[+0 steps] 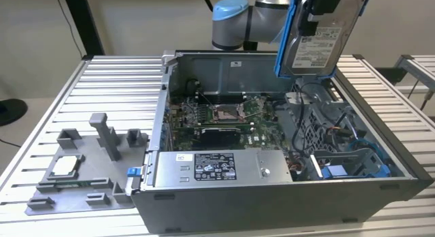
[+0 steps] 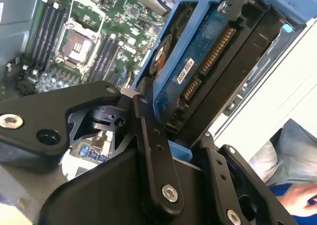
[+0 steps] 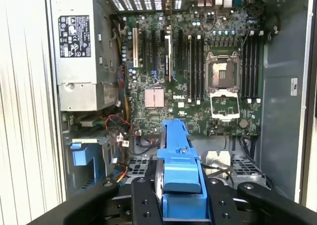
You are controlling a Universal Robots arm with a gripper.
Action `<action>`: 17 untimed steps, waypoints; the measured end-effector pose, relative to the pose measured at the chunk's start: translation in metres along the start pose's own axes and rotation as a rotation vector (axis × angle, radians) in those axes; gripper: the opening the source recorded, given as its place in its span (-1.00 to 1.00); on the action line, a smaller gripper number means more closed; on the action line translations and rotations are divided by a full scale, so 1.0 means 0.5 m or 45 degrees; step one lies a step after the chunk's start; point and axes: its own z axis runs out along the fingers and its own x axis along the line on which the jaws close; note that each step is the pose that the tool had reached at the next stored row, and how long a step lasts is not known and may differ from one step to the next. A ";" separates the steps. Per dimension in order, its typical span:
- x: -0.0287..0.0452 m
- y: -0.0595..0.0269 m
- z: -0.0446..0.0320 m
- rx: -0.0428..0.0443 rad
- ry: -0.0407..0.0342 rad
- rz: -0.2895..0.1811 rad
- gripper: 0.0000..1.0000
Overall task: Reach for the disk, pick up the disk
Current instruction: 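Pick up the disk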
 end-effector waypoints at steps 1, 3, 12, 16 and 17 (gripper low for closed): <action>0.005 -0.001 0.000 -0.001 0.0001 0.000 -1.00; 0.014 -0.004 0.001 -0.004 0.0002 0.000 -1.00; 0.039 -0.022 0.002 -0.049 0.0024 -0.002 -1.00; 0.048 -0.032 0.003 -0.091 0.0044 -0.003 -1.00; 0.048 -0.033 0.003 -0.095 0.0043 -0.003 -1.00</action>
